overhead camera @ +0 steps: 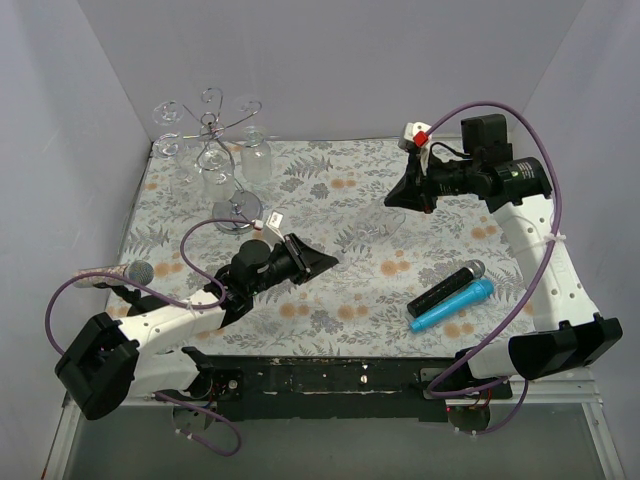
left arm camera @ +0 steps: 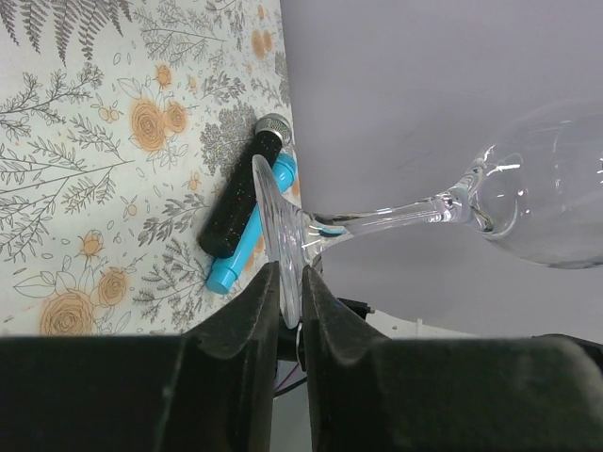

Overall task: Place the wine glass upside down on the wine glass rack
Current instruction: Turn the wine glass upside down at the wine rack.

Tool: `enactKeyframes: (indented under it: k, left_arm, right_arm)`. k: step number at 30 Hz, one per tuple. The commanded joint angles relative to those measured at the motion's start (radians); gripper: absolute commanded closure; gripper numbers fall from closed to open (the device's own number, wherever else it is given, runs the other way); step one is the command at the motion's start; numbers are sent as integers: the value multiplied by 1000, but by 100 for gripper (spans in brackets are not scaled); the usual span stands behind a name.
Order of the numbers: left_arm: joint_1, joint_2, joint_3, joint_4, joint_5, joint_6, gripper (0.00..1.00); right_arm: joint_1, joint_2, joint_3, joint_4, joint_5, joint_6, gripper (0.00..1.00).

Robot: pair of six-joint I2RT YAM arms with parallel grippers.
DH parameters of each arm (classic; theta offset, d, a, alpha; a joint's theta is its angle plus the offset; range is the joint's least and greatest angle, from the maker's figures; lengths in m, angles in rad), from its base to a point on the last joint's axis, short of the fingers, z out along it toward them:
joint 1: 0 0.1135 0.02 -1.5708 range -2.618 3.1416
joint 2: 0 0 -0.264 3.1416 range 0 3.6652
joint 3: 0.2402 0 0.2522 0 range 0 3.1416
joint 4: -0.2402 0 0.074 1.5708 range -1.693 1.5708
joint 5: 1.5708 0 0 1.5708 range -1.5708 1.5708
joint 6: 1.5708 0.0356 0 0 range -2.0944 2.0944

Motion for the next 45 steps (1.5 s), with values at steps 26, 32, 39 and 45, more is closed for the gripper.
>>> enactKeyframes:
  k: [26,32,39,45]
  left_arm:
    - [-2,-165,-25,-202,-141,53,100]
    - [0,-219,-33,-282,-163,79,100]
    - [2,-271,-15,-392,-218,133,100]
    - [2,-308,19,-498,-263,177,100]
  right_arm:
    - [-8,-94,-174,88,-85,-19,71]
    - [-6,-106,-183,89,-63,-27,45]
    - [-9,-125,-165,66,-29,-42,34]
    - [-23,-155,-162,45,-6,-80,31]
